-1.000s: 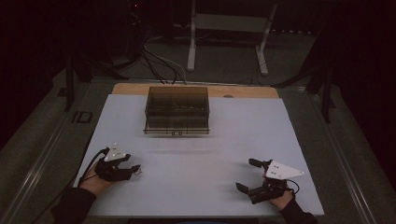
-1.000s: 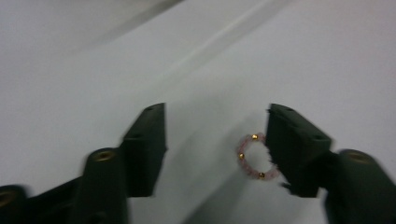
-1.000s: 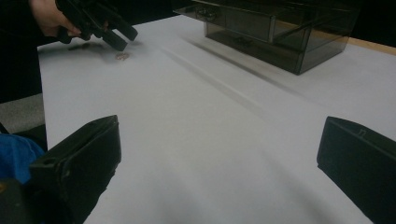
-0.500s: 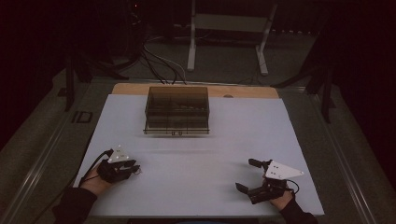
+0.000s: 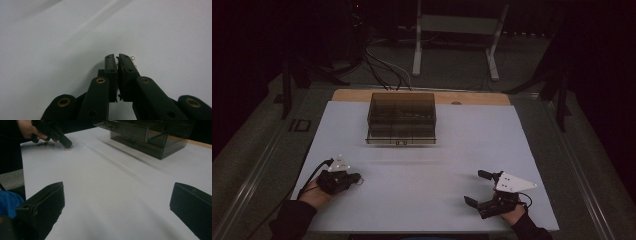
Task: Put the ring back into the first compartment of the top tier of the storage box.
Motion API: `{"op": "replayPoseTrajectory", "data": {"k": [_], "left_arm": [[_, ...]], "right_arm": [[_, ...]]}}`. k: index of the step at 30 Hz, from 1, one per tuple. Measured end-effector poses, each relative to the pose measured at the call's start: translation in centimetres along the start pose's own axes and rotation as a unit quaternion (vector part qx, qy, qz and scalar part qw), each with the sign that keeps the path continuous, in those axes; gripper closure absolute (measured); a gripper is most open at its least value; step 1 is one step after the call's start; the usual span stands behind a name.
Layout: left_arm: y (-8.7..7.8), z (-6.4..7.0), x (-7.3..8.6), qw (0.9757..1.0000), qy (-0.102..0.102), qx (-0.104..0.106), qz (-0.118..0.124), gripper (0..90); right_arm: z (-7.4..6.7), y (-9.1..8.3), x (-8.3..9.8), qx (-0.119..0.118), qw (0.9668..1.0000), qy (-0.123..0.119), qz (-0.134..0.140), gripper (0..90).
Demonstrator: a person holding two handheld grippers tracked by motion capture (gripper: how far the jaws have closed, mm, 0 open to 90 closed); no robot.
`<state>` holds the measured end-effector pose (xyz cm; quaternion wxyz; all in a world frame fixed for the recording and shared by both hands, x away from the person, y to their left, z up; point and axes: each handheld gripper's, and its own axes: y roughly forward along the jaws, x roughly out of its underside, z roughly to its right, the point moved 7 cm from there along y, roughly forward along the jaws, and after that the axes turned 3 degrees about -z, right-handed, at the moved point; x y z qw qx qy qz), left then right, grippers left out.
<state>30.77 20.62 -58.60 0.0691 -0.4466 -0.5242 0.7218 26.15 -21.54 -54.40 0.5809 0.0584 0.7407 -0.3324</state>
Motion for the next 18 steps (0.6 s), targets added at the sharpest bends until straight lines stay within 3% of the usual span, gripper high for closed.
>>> {"op": "replayPoseTrajectory", "data": {"k": [7, 18], "left_arm": [[-0.1, -0.1, 0.0, 1.0000, -0.003, 0.003, 0.000, 89.2], [-1.3, 0.0, -1.0, 0.9997, 0.000, 0.003, 0.023, 90.0]], "right_arm": [[0.0, 0.0, 0.0, 0.001, 1.0000, 0.000, 0.000, 0.0], [0.0, 0.0, 0.0, 0.001, 1.0000, 0.000, 0.000, 0.0]]}}
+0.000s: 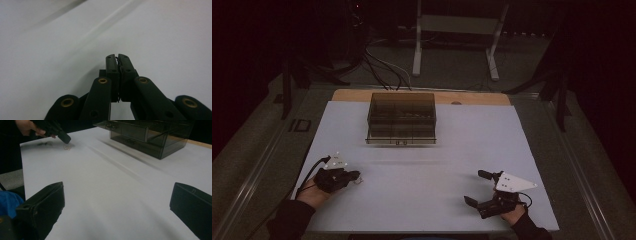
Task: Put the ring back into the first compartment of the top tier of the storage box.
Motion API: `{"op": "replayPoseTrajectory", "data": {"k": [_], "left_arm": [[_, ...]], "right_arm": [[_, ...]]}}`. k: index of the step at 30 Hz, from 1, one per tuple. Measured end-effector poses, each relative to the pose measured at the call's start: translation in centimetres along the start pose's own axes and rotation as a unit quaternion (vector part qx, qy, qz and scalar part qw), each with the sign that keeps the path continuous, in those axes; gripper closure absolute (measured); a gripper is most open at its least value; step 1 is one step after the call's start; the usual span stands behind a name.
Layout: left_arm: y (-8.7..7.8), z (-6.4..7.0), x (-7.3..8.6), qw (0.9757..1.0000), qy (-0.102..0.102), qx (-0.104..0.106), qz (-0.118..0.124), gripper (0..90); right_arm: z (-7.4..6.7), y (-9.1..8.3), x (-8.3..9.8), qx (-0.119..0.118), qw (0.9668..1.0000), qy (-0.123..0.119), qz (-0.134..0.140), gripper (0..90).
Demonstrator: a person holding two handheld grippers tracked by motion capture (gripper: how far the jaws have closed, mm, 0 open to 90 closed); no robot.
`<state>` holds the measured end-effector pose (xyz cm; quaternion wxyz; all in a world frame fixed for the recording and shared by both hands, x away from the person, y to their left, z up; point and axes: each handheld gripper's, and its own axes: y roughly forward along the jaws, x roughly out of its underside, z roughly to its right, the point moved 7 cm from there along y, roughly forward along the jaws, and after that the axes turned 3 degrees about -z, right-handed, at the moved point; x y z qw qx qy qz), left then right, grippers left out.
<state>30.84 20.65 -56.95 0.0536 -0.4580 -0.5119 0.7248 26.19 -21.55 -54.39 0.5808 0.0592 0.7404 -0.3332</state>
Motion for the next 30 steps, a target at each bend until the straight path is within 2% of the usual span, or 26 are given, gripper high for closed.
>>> {"op": "replayPoseTrajectory", "data": {"k": [6, 10, 25, 30], "left_arm": [[-0.4, 0.2, -0.5, 1.0000, 0.006, -0.003, 0.004, 90.0], [-0.6, 0.5, -0.8, 0.9999, 0.008, 0.007, 0.007, 90.0], [-1.4, 1.1, -1.8, 0.9996, 0.024, 0.011, 0.013, 90.0], [-1.8, 1.3, -2.2, 0.9992, 0.027, 0.019, 0.021, 90.0]], "right_arm": [[0.0, 0.0, 0.0, 0.000, 1.0000, 0.000, 0.000, 0.0], [0.0, 0.0, 0.0, 0.000, 1.0000, 0.000, 0.000, 0.0], [0.0, 0.0, 0.0, 0.001, 1.0000, 0.000, 0.001, 0.0], [0.0, 0.0, 0.0, 0.001, 1.0000, 0.000, 0.000, 0.0]]}}
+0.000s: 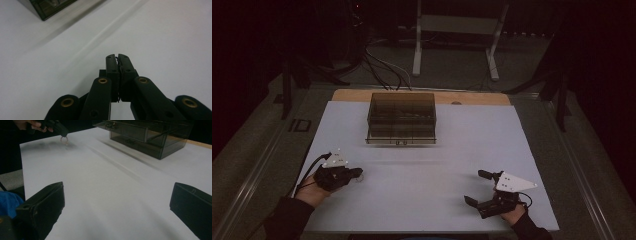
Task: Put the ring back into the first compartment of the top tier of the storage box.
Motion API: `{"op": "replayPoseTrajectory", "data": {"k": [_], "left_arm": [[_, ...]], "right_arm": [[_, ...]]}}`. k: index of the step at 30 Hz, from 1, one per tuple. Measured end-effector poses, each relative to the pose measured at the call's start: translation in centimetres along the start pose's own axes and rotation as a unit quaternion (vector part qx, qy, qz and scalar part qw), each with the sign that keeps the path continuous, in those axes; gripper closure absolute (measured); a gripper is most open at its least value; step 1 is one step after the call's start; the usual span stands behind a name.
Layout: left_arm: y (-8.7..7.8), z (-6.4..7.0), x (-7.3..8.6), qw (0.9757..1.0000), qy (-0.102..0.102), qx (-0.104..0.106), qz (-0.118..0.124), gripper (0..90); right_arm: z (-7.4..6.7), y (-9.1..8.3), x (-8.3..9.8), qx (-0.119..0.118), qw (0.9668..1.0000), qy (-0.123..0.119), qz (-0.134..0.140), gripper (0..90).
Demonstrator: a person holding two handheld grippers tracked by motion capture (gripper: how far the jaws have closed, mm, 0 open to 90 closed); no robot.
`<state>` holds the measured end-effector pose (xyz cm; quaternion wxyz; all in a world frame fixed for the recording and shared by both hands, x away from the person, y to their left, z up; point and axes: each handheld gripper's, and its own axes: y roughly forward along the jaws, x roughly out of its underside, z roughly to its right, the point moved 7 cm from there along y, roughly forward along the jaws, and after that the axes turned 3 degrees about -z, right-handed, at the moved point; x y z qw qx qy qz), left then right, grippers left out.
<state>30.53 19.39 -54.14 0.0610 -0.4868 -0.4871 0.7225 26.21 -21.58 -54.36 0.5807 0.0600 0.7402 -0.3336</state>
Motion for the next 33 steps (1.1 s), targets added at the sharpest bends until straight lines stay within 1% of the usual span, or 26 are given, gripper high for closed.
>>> {"op": "replayPoseTrajectory", "data": {"k": [1, 3, 7, 8, 10, 16, 17, 20, 24, 33], "left_arm": [[-0.1, 0.1, -0.1, 1.0000, 0.001, 0.002, 0.002, 90.0], [-0.2, 0.1, -0.3, 0.9999, -0.005, 0.006, 0.008, 90.0], [-0.6, 0.2, -0.8, 0.9997, -0.009, 0.011, 0.020, 90.0], [-0.7, 0.2, -0.9, 0.9997, -0.005, 0.012, 0.020, 90.0], [-0.8, 0.2, -1.2, 0.9996, -0.009, 0.017, 0.023, 90.0], [-1.0, 0.4, -1.9, 0.9993, -0.010, 0.022, 0.027, 90.0], [-1.1, 0.4, -2.1, 0.9992, -0.013, 0.026, 0.028, 90.0], [-1.2, 0.4, -2.4, 0.9993, -0.008, 0.026, 0.026, 90.0], [-1.4, 0.5, -3.0, 0.9992, -0.005, 0.027, 0.030, 90.0], [-1.8, 0.5, -4.1, 0.9985, -0.005, 0.038, 0.038, 90.0]], "right_arm": [[0.0, 0.0, 0.0, 0.000, 1.0000, 0.000, 0.000, 0.0], [0.0, 0.0, 0.0, 0.000, 1.0000, 0.000, 0.000, 0.0], [0.0, 0.0, 0.0, 0.000, 1.0000, 0.001, 0.000, 0.0], [0.0, 0.0, 0.0, 0.000, 1.0000, 0.000, 0.000, 0.0], [0.0, 0.0, 0.0, 0.000, 1.0000, 0.000, 0.000, 0.0], [0.0, 0.0, 0.0, 0.000, 1.0000, 0.001, 0.000, 0.0], [0.0, 0.0, 0.0, -0.001, 1.0000, 0.000, 0.001, 0.0], [0.0, 0.0, 0.0, -0.002, 1.0000, 0.001, 0.001, 0.0], [0.0, 0.0, 0.0, -0.001, 1.0000, 0.000, 0.001, 0.0], [0.0, 0.0, 0.0, -0.001, 1.0000, -0.001, 0.000, 0.0]]}}
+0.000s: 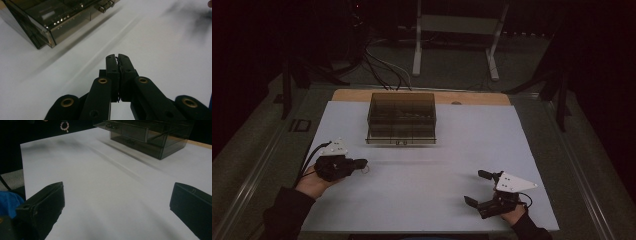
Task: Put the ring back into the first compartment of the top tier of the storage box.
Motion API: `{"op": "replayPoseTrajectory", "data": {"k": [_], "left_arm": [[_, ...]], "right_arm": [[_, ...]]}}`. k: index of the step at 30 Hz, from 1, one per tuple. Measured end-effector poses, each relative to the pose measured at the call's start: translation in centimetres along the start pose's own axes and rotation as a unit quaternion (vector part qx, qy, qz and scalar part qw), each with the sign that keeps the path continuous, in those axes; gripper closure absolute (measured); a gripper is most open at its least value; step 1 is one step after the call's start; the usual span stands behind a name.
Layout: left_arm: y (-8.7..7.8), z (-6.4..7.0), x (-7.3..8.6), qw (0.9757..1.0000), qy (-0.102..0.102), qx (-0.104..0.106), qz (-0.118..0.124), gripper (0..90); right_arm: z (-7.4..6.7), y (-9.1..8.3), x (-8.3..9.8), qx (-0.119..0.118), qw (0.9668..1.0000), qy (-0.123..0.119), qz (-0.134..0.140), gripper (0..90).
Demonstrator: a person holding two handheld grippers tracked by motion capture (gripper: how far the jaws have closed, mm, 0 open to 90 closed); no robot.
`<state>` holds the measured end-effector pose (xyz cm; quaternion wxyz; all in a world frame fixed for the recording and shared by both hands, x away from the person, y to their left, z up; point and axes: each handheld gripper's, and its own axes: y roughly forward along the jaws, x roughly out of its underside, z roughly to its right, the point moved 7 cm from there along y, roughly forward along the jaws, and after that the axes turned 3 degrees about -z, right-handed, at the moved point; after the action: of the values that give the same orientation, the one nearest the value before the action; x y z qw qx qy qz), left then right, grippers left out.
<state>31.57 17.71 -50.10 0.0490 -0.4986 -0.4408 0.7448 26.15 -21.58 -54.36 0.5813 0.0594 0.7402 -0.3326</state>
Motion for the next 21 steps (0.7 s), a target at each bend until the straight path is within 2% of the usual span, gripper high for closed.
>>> {"op": "replayPoseTrajectory", "data": {"k": [21], "left_arm": [[-0.5, 0.5, -3.1, 0.9996, 0.016, 0.013, 0.019, 90.0]], "right_arm": [[0.0, 0.0, 0.0, -0.001, 1.0000, -0.001, 0.000, 0.0]]}}
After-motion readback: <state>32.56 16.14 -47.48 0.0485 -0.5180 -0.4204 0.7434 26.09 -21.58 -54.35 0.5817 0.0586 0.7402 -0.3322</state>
